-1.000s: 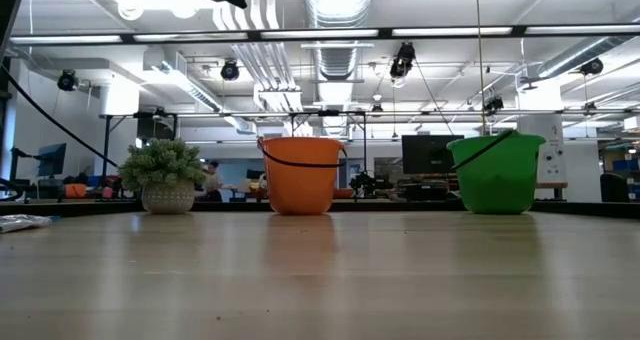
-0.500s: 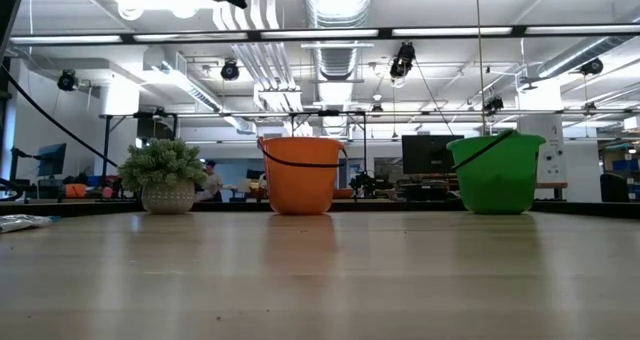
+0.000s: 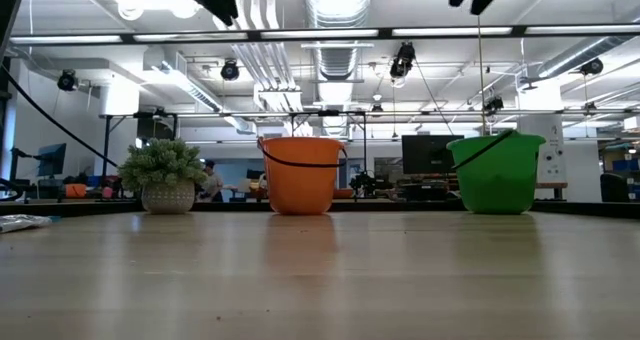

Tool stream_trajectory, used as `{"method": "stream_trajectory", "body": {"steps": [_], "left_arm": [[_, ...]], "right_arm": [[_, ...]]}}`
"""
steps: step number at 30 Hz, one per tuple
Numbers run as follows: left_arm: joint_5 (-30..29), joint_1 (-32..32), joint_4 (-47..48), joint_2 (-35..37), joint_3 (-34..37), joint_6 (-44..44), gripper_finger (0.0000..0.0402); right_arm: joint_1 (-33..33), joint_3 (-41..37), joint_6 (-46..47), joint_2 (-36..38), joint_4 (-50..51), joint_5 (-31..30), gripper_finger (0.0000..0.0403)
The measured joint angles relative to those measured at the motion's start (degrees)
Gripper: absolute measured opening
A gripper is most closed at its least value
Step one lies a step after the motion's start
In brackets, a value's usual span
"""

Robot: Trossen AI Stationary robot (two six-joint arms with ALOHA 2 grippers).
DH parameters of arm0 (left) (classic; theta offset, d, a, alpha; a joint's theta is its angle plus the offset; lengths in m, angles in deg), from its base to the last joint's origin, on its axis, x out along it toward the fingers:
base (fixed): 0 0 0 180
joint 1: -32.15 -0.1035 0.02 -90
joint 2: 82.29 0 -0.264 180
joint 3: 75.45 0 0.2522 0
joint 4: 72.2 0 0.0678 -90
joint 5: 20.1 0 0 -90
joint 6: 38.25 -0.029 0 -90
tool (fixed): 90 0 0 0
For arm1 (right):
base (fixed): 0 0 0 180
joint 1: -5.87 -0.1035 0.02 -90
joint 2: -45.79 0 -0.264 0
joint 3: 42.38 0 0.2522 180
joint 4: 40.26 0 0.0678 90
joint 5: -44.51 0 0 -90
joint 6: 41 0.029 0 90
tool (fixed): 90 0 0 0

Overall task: Sort candy
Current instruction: Put the white chocolate into the orange bucket

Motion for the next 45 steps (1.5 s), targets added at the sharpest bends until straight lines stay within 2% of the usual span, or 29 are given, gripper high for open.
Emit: {"method": "stream_trajectory", "body": {"steps": [6,13,16,20,28,34,45], "left_arm": [[-0.2,0.0,0.0,0.0,0.5,3.0,0.0196],[-0.2,0.0,0.0,-0.1,0.7,3.8,0.0197],[-2.4,-0.5,0.0,-0.8,0.7,5.6,0.0197],[-6.1,-0.7,0.0,-2.5,0.7,10.2,0.0197],[-7.5,-0.7,0.0,-5.2,2.1,24.1,0.0197],[-7.7,0.8,-0.1,-2.2,10.5,30.8,0.0197],[-7.6,7.0,-0.1,11.8,36.8,40.5,0.0197]], "right_arm": [[7.0,0.0,-13.8,3.5,0.0,-5.2,0.0201],[15.0,0.0,-28.2,8.9,0.0,-8.1,0.0201],[18.0,0.0,-32.6,11.5,0.1,-9.4,0.0201],[21.2,0.0,-37.6,14.3,0.0,-10.3,0.0201],[25.2,0.0,-46.8,18.2,0.0,-10.3,0.0201],[26.4,0.0,-51.0,18.9,0.0,-10.3,0.0201],[28.5,-0.1,-55.9,18.3,-2.3,-10.2,0.0201]]}}
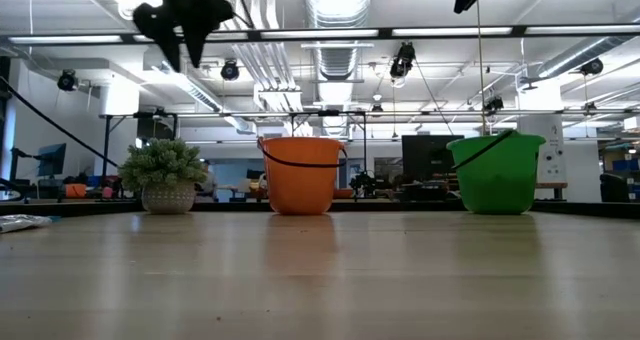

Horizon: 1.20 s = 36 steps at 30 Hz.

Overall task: Sort candy
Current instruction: Put the white chocolate into the orange bucket

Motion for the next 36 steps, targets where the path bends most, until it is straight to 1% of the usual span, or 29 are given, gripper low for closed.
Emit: {"method": "stream_trajectory", "body": {"steps": [7,17,21,27,32,36], "left_arm": [[0.2,5.5,-4.4,8.2,13.6,8.1,0.0197],[1.0,13.6,-8.5,14.4,28.6,21.2,0.0197],[3.6,18.1,-11.7,15.7,34.3,25.5,0.0197],[4.7,24.8,-12.4,16.0,41.6,33.1,0.0197],[7.5,27.7,-12.8,15.8,46.2,37.2,0.0197],[10.8,29.1,-17.3,15.9,49.9,38.7,0.0197]], "right_arm": [[2.4,0.0,-3.1,-0.4,-3.6,0.0,0.0201],[3.8,0.0,-6.2,-2.5,-4.3,0.0,0.0201],[3.8,0.0,-7.8,-3.1,-4.7,0.0,0.0201],[3.8,0.0,-8.9,-3.4,-6.1,0.0,0.0201],[3.8,0.0,-9.1,-3.4,-6.1,0.0,0.0201],[3.8,0.0,-9.1,-3.4,-6.1,0.0,0.0201]]}}
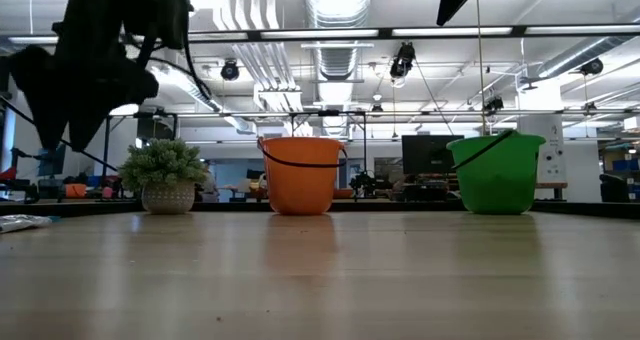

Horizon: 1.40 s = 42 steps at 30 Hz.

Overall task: Sort candy
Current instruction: Put the white chocolate into the orange bucket

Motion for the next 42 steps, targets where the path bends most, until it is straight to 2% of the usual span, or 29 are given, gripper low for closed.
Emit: {"method": "stream_trajectory", "body": {"steps": [4,11,33,39,42], "left_arm": [[0.4,1.4,-5.3,0.0,3.8,0.9,0.0197],[4.4,3.1,-6.6,0.1,8.7,1.6,0.0197],[7.5,3.9,-22.3,0.0,18.4,2.9,0.0197],[7.8,3.9,-23.9,-0.2,21.6,5.9,0.0195],[7.8,3.9,-23.9,-0.2,21.8,5.6,0.0182]], "right_arm": [[0.0,0.0,0.1,0.0,0.0,0.0,0.0201],[0.0,0.0,0.2,0.0,0.0,0.0,0.0201],[0.0,0.0,-1.2,0.0,-2.4,0.0,0.0201],[0.0,0.0,-2.1,0.0,-2.8,0.1,0.0201],[0.0,0.0,-2.2,0.0,-2.8,0.1,0.0201]]}}
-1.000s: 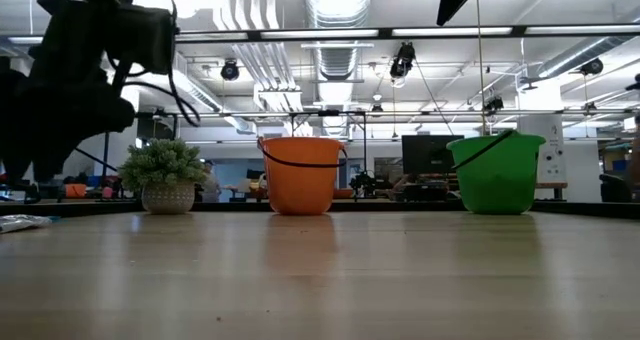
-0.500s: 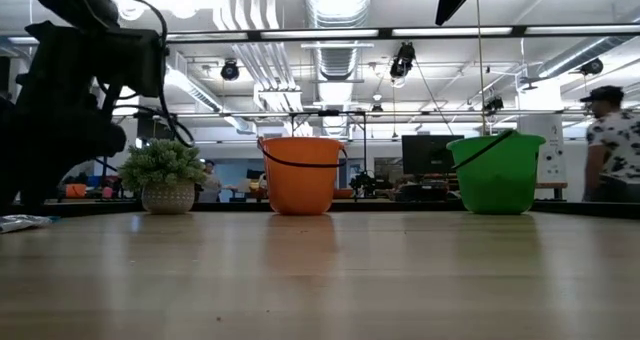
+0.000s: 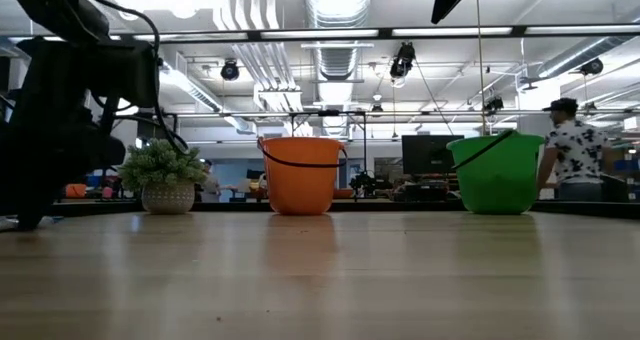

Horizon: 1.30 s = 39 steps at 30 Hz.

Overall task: Sort candy
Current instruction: Put the white chocolate into the orange bucket

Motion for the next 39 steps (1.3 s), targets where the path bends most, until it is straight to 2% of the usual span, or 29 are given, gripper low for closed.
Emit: {"method": "stream_trajectory", "body": {"steps": [6,11,13,18,29,35,39], "left_arm": [[-0.1,0.0,0.4,-0.2,-1.3,-3.9,0.0108],[6.2,0.0,-1.8,-0.2,-1.1,-6.7,0.0025],[7.4,0.0,-2.7,-0.2,-1.1,-7.5,0.001],[7.5,0.1,-5.2,-0.1,-2.1,-9.8,0.0012],[5.5,0.1,-5.2,-0.1,-11.8,-21.9,0.0005],[0.9,0.0,-5.1,-0.1,-18.1,-29.7,0.0004],[-1.8,-0.1,-4.5,-0.1,-22.1,-35.5,0.0004]], "right_arm": [[0.0,0.0,-0.1,0.0,-0.1,0.0,0.0201],[0.0,0.0,-0.2,0.0,0.2,0.0,0.0201],[0.0,0.0,-0.2,0.0,0.2,0.0,0.0201],[0.0,0.0,-0.3,0.1,0.1,0.0,0.0201],[0.0,0.0,7.5,0.1,-2.1,0.4,0.0201],[0.0,0.0,15.8,0.1,-3.4,5.3,0.0201],[0.0,0.0,18.1,0.1,-4.7,8.6,0.0201]]}}
